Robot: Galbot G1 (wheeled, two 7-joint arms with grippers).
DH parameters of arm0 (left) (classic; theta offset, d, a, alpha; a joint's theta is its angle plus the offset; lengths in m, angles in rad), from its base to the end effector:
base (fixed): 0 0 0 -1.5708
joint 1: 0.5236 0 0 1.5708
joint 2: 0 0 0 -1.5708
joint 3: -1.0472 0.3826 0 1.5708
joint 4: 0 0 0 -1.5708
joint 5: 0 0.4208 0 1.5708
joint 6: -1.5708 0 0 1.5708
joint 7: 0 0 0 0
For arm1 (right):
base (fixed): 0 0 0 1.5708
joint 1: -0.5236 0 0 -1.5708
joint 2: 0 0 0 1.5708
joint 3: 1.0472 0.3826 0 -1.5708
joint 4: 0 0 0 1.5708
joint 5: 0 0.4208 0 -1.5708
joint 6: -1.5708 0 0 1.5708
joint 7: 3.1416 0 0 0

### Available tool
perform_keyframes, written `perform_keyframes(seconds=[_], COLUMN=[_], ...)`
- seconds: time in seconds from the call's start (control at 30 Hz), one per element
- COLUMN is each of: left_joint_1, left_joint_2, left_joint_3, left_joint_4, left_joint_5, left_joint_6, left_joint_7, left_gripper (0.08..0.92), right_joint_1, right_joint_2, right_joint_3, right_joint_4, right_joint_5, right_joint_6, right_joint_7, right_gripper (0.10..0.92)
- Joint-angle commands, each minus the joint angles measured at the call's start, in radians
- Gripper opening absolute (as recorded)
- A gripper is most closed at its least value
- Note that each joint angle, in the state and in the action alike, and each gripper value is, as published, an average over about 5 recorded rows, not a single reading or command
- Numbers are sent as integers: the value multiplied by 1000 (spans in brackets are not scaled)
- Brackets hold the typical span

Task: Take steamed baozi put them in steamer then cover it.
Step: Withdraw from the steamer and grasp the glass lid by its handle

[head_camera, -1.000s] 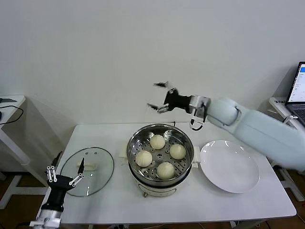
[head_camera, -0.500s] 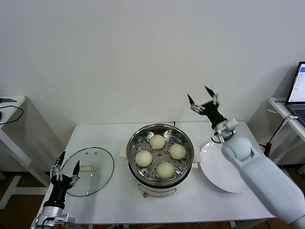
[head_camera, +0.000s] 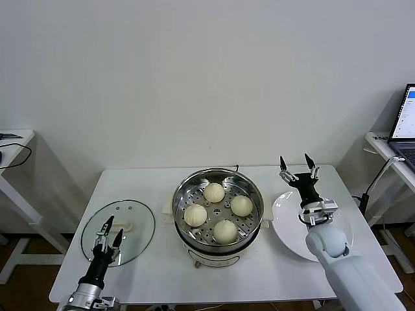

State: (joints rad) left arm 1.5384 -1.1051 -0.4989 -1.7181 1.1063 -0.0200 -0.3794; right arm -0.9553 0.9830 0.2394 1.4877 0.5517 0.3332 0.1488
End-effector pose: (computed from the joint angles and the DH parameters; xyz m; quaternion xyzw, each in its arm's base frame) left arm 0.2295 0.1349 -0.4531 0.0315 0.7220 0.6902 0.0378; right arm 0.4387 -0.1337 -0.3740 -0.0253 0.9946 -0.0044 0.1007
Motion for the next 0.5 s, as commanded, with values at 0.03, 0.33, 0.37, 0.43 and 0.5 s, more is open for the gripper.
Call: perform_keyframes(seconds=[0.03,0.33,0.37,0.43,0.5], left_joint_1=[-46,-96,-103,-117,-129], left_joint_2=[14,20,21,21,21], left_joint_3=[64,63,63,61,60], left_joint_4=[80,136,145,165,182], left_joint_5=[2,-43,-46,-50,-52], left_joint_6=[25,25,25,24,23], left_joint_7=[-4,22,23,25,27], left_gripper=[823,823,823,823,823], right_joint_1=[-87,-90,-92,-94,-98], right_joint_2=[45,48,49,50,52], right_joint_3=[73,74,75,77,79], right_joint_4=[-4,-6,-6,-7,-8], right_joint_5=[-21,-34,-35,-38,-42], right_joint_6=[15,17,17,18,20], right_joint_7=[17,14,14,13,13], right_gripper=[823,823,823,823,823])
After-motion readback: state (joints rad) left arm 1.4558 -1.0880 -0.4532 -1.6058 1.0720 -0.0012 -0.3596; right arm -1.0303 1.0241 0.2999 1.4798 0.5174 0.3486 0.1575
